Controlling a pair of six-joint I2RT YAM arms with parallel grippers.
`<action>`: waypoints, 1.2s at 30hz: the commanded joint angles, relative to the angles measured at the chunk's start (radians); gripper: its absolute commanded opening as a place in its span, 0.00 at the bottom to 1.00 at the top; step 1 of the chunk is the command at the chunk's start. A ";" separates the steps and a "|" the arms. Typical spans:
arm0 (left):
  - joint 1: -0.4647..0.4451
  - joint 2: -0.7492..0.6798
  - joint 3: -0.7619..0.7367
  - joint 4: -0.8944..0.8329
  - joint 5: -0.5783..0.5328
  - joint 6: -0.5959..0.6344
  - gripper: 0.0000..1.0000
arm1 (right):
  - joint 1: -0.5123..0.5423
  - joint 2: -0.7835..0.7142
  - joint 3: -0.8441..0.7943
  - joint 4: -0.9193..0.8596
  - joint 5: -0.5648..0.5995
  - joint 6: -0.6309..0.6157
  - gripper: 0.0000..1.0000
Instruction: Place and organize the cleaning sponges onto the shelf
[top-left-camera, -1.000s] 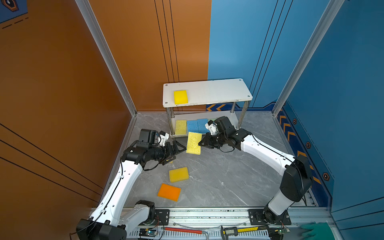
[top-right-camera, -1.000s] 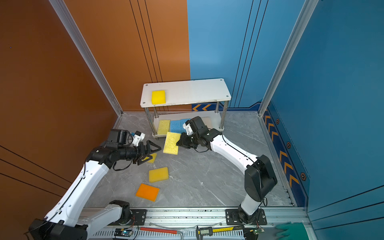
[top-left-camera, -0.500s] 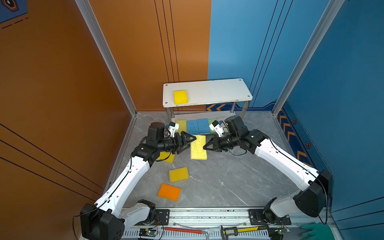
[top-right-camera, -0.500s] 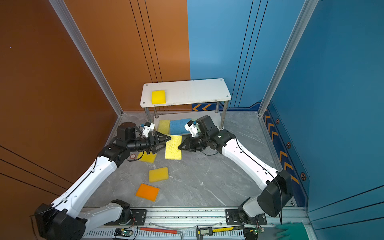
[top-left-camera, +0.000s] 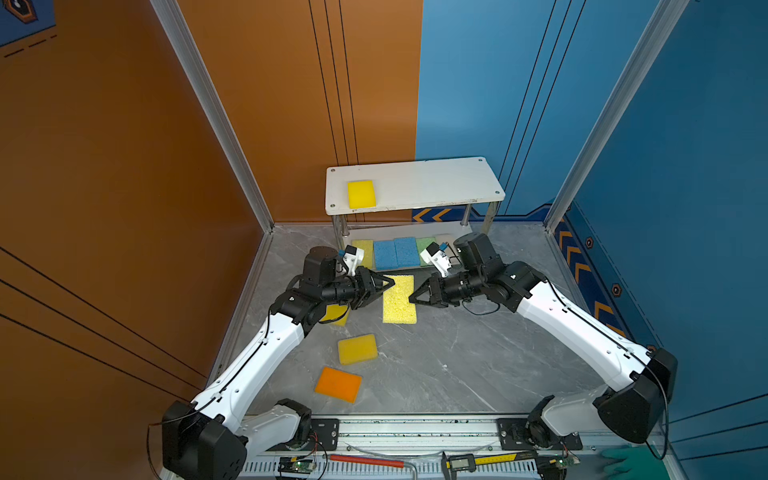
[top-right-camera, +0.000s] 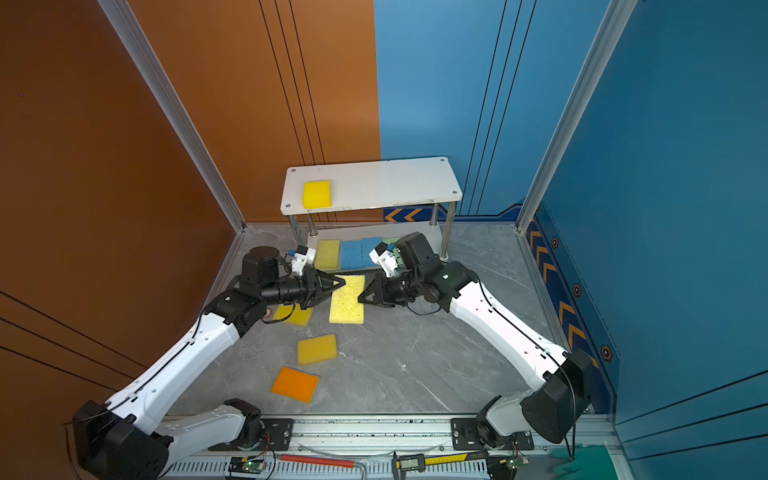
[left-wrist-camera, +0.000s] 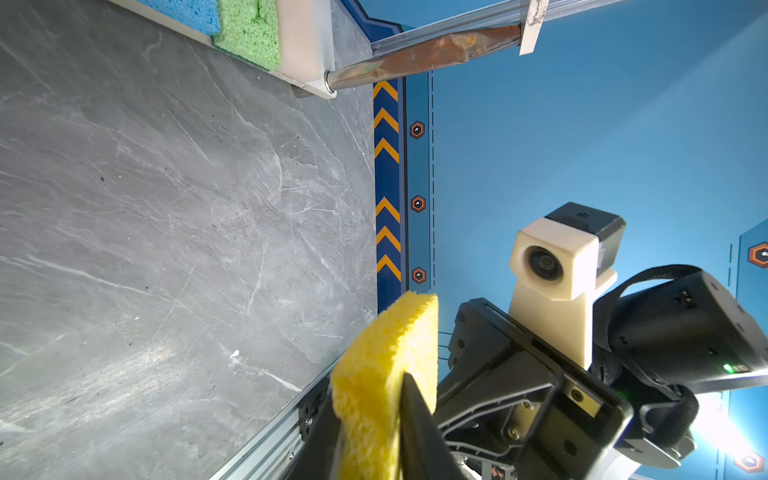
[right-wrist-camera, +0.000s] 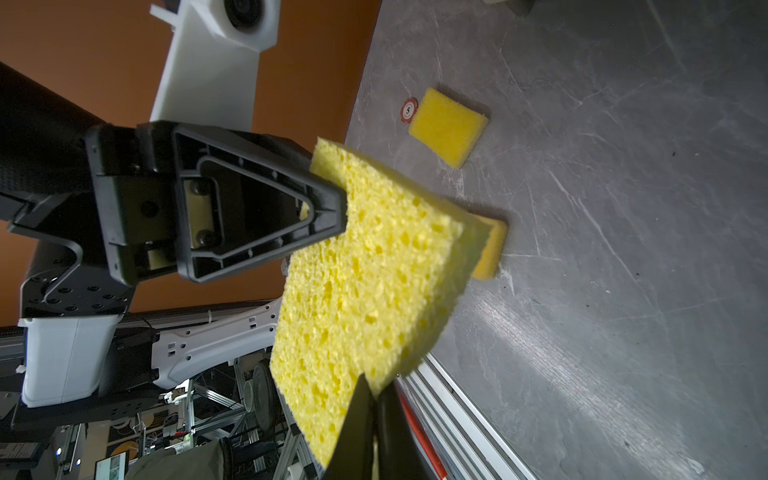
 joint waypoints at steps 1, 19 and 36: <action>-0.007 -0.019 -0.008 0.010 -0.039 0.006 0.14 | -0.007 -0.033 -0.002 -0.023 -0.002 -0.007 0.15; -0.016 -0.114 -0.079 0.442 -0.359 -0.319 0.05 | -0.167 -0.159 -0.070 0.234 -0.092 0.256 0.87; -0.016 -0.153 -0.168 0.578 -0.430 -0.447 0.06 | -0.111 -0.100 -0.075 0.456 -0.109 0.357 0.89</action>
